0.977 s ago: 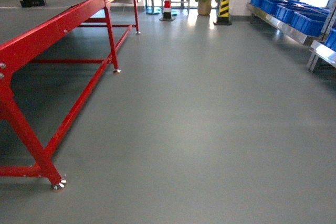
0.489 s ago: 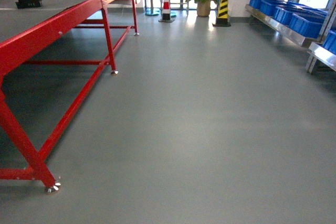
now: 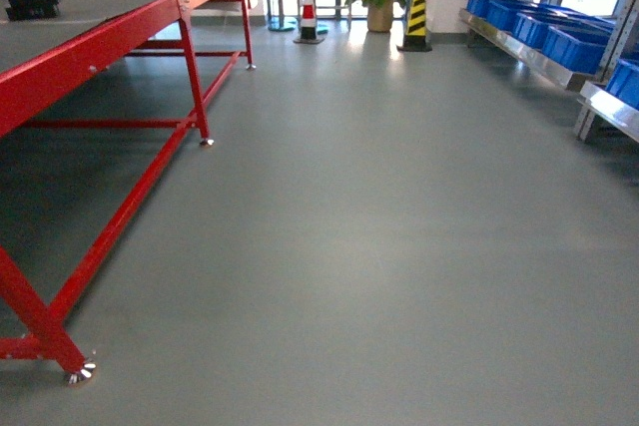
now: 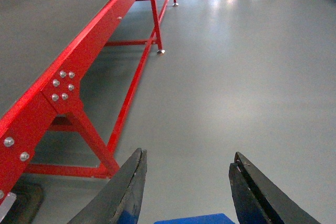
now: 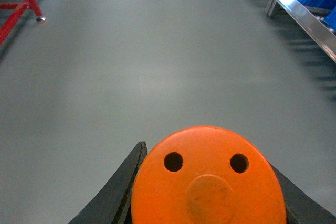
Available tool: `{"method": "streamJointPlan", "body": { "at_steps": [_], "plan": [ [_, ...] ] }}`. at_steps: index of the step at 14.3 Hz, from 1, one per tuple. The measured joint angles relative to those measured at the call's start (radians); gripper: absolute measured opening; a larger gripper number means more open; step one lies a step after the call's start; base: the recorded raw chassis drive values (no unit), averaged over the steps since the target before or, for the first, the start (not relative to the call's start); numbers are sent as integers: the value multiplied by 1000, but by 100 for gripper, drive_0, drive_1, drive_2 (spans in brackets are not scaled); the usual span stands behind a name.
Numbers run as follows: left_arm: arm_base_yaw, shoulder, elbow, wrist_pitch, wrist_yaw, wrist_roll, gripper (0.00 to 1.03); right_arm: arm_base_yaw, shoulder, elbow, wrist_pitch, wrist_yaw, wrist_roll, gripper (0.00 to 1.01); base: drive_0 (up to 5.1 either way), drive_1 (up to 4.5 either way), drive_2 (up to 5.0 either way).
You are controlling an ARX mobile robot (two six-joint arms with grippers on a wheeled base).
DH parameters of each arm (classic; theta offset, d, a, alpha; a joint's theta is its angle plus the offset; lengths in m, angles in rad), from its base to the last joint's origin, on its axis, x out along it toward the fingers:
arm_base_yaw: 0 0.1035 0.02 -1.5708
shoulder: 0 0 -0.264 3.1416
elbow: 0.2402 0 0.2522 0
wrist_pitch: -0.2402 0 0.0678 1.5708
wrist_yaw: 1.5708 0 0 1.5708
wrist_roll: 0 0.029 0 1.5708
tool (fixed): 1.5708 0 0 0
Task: Sort blue parts and orange caps into right shelf containers
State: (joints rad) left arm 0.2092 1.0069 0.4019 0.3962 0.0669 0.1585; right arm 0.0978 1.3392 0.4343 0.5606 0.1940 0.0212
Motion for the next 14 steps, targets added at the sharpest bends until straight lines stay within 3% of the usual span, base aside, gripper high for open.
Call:
{"method": "streamJointPlan", "body": {
  "at_steps": [5, 14],
  "plan": [
    [0, 0, 0, -2, -2, 0, 43, 0, 0, 0, -1, 2, 0, 44, -71, 464, -297],
    [4, -1, 0, 1, -7, 0, 43, 0, 0, 0, 3, -3, 0, 44, -12, 409, -432]
  ]
}}
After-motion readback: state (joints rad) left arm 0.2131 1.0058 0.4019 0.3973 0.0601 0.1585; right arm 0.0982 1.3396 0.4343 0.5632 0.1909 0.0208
